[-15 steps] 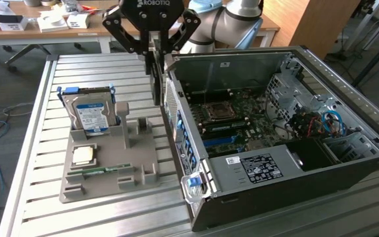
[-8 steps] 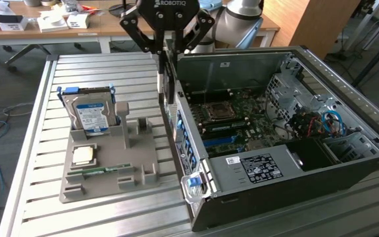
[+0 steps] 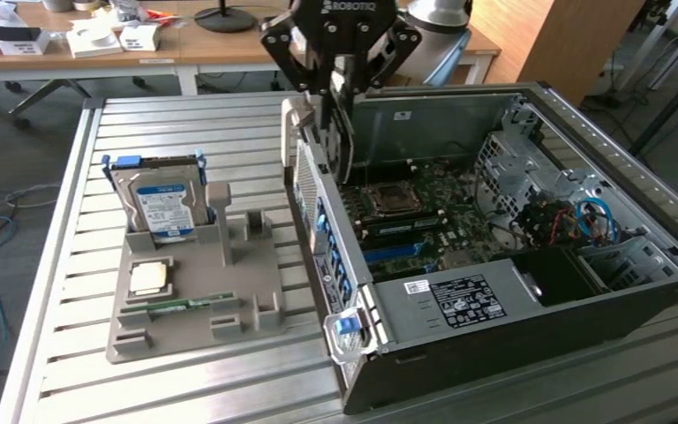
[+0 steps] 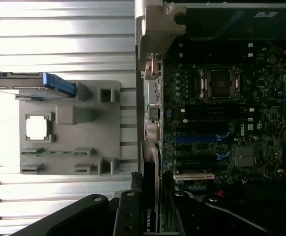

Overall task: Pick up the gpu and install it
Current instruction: 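Pick up the gpu and move the gpu toward the slot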

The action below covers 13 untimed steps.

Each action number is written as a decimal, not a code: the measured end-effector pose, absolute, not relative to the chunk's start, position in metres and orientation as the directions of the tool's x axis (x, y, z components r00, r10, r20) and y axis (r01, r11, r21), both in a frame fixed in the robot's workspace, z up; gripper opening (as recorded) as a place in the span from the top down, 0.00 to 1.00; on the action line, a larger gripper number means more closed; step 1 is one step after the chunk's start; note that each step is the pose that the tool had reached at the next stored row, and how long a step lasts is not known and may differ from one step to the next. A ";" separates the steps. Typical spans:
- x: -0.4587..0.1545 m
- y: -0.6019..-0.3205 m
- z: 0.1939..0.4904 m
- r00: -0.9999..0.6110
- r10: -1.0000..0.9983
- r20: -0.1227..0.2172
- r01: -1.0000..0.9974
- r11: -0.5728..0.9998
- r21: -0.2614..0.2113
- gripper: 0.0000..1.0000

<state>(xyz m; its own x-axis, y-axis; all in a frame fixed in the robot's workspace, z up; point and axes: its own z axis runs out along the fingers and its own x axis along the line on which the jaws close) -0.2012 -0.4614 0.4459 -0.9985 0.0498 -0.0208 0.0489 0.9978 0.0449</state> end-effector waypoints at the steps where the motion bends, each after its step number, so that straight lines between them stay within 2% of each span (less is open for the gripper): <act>1: -0.197 -0.461 0.446 -0.999 0.050 -0.021 0.049 0.998 0.045 0.74; 13: -0.142 -0.461 0.446 -0.999 0.050 -0.019 0.049 0.998 0.045 0.74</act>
